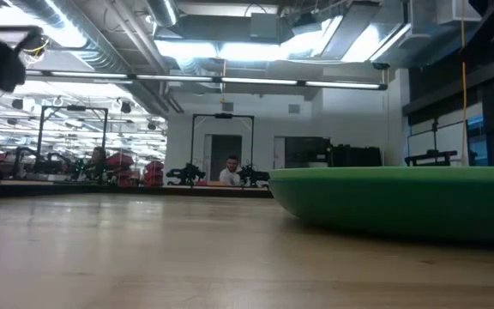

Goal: Stack plastic plates
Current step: Stack the light orange plate on the light green plate

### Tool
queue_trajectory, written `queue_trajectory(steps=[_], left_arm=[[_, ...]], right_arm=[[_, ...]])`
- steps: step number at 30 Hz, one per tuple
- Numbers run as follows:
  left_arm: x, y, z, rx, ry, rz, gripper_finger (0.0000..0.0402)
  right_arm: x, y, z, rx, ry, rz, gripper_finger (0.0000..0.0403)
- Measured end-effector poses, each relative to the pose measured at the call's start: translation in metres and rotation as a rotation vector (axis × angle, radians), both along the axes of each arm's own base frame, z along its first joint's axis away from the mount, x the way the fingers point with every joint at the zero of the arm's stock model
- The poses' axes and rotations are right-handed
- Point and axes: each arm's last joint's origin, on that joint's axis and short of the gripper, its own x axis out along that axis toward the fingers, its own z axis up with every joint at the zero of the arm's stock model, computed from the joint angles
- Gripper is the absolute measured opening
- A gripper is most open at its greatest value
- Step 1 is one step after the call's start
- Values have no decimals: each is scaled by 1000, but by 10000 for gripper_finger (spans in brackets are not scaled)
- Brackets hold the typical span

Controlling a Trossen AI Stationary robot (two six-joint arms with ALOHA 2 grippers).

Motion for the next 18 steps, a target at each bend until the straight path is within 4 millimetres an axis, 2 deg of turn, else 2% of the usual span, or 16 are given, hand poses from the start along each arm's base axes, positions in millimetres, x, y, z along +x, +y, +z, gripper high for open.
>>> queue_trajectory(steps=[7, 18], left_arm=[[-7, 4, -25, -86, 4, 1, 124], [-6, 3, -39, -124, -31, 7, 124]], right_arm=[[1, 0, 1, -6, -17, -7, 177], [0, 0, 1, -15, -22, -6, 177]])
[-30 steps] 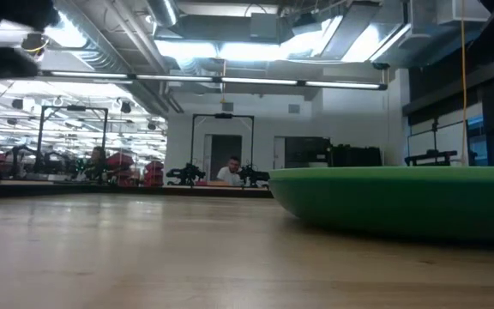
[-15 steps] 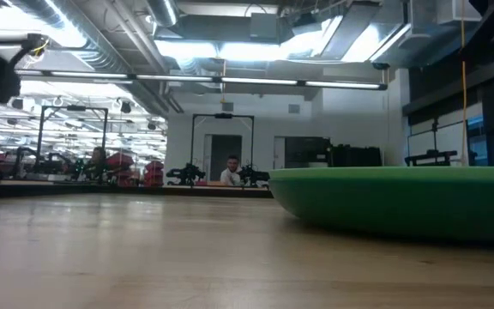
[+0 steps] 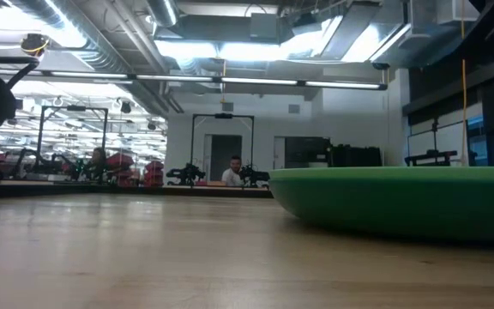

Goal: Stack plastic plates
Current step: Stack the light orange plate on the light green plate

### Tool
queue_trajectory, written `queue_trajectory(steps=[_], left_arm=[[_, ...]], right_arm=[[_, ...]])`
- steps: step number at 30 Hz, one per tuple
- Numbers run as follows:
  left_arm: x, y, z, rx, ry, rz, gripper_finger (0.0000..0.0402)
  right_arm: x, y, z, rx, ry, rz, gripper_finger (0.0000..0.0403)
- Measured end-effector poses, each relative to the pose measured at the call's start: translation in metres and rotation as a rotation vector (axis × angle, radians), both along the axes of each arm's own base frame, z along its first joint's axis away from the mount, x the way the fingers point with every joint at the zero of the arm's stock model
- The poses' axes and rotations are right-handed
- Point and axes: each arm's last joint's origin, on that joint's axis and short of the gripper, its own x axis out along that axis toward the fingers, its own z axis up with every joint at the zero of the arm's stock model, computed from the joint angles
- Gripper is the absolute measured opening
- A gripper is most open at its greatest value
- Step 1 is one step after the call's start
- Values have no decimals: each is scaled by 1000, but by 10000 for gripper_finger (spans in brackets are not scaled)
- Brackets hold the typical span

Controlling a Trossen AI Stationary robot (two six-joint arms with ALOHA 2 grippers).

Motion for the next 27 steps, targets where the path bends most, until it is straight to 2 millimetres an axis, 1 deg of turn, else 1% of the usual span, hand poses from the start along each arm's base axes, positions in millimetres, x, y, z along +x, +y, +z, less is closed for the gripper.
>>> queue_trajectory(steps=[4, 7, 18, 24, 27], left_arm=[[-1, 1, -4, 11, 2, -7, 123], [-1, 1, -5, 17, -4, -11, 111], [-1, 2, -6, 53, -19, -47, 8], [0, 2, -5, 75, -60, -62, 6], [7, -1, 2, 91, -108, -42, 2]], right_arm=[[0, 0, 0, -9, 3, 8, 177], [0, 0, 0, -13, -4, 5, 177], [0, 0, 0, -9, -13, -9, 177], [0, -1, 0, -15, -8, -9, 177], [0, -1, 0, -12, -10, -10, 177]])
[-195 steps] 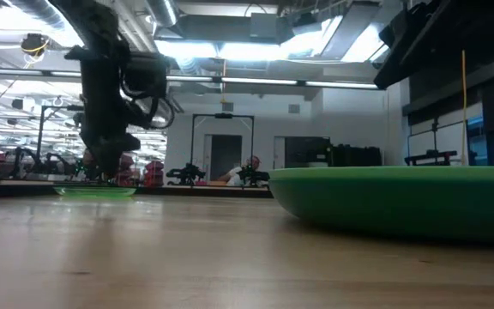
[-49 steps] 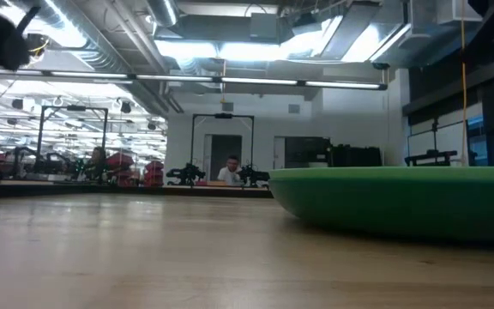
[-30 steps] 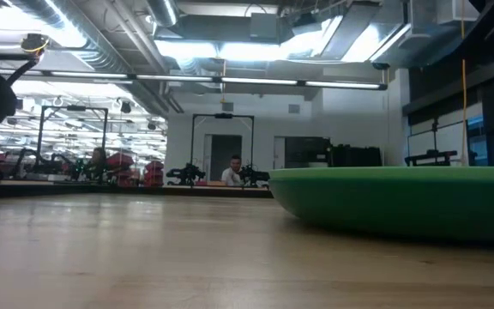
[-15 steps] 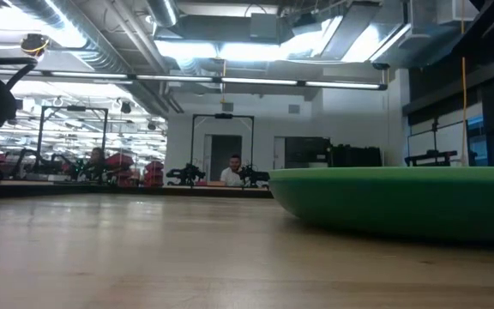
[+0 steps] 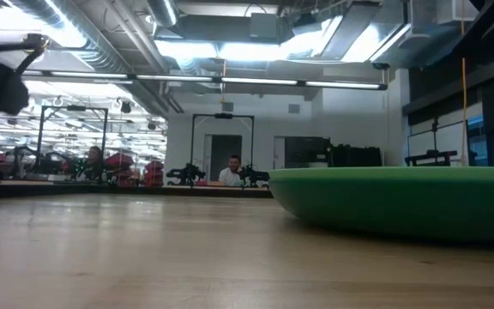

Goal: Stack plastic plates
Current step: Stack the light orange plate on the light green plate

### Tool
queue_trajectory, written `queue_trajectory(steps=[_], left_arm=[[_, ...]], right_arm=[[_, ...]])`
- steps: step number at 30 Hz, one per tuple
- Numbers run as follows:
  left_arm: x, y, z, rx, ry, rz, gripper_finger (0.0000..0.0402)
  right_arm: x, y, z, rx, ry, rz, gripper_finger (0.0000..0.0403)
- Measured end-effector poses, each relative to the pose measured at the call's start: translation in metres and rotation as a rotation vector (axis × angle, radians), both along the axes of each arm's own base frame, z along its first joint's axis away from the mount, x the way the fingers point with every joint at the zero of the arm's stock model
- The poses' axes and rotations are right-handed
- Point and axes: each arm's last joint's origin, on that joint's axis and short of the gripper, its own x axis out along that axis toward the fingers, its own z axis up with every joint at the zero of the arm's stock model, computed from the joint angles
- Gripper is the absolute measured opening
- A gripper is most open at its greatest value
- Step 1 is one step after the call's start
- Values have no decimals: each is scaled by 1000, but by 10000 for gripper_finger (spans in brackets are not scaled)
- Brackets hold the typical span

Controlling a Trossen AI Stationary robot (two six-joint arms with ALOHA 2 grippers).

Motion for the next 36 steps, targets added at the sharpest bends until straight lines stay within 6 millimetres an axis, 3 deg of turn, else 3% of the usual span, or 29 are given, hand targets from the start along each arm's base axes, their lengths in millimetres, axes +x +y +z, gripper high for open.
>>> queue_trajectory(steps=[10, 17, 27, 31, 36], left_arm=[[38, 1, 35, 58, -324, 137, 6], [72, 14, 47, 49, -580, 234, 6], [127, 39, 49, 132, -944, 317, 7], [148, 45, 39, 188, -946, 329, 7], [191, 51, 34, 230, -937, 307, 7]], right_arm=[[0, 0, 0, 5, -4, -1, 177], [0, 0, 0, 17, -7, -12, 177], [0, 0, -1, 30, 13, -10, 177], [-1, 0, -1, 33, 15, -9, 177], [0, 0, 0, 14, -4, -17, 177]])
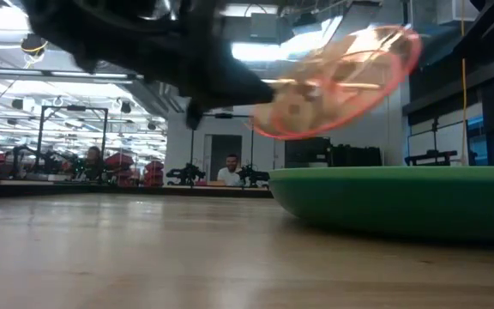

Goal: Stack plastic plates
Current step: Stack the light orange plate on the light green plate, then return to Home Position

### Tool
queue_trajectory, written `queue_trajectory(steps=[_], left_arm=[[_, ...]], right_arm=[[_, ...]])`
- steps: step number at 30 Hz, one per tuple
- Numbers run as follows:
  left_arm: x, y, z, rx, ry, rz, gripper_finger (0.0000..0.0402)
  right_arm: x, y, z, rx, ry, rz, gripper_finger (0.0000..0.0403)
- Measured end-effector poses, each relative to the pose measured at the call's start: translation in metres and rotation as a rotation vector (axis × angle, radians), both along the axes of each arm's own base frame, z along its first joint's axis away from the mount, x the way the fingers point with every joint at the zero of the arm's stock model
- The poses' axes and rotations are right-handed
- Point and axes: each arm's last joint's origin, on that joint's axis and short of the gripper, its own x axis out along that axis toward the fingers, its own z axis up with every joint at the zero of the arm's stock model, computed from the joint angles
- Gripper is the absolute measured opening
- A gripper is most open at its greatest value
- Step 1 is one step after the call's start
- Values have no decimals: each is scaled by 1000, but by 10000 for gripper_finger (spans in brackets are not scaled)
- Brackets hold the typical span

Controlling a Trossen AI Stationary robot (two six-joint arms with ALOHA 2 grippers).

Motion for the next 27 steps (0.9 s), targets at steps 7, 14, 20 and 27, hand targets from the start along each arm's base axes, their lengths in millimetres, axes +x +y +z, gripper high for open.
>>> queue_trajectory(steps=[7, 14, 20, 27], left_arm=[[46, 13, -4, 45, -6, 22, 7], [54, 31, -14, 100, 65, 32, 7], [54, 30, -15, 92, 78, -58, 20], [54, 34, -18, 98, 113, -55, 95]], right_arm=[[-1, -2, 0, -52, -5, 3, 177], [-1, -3, 0, -66, -8, -1, 177], [0, -2, 0, -51, -23, -21, 177], [1, -1, 0, -21, -27, -21, 177]])
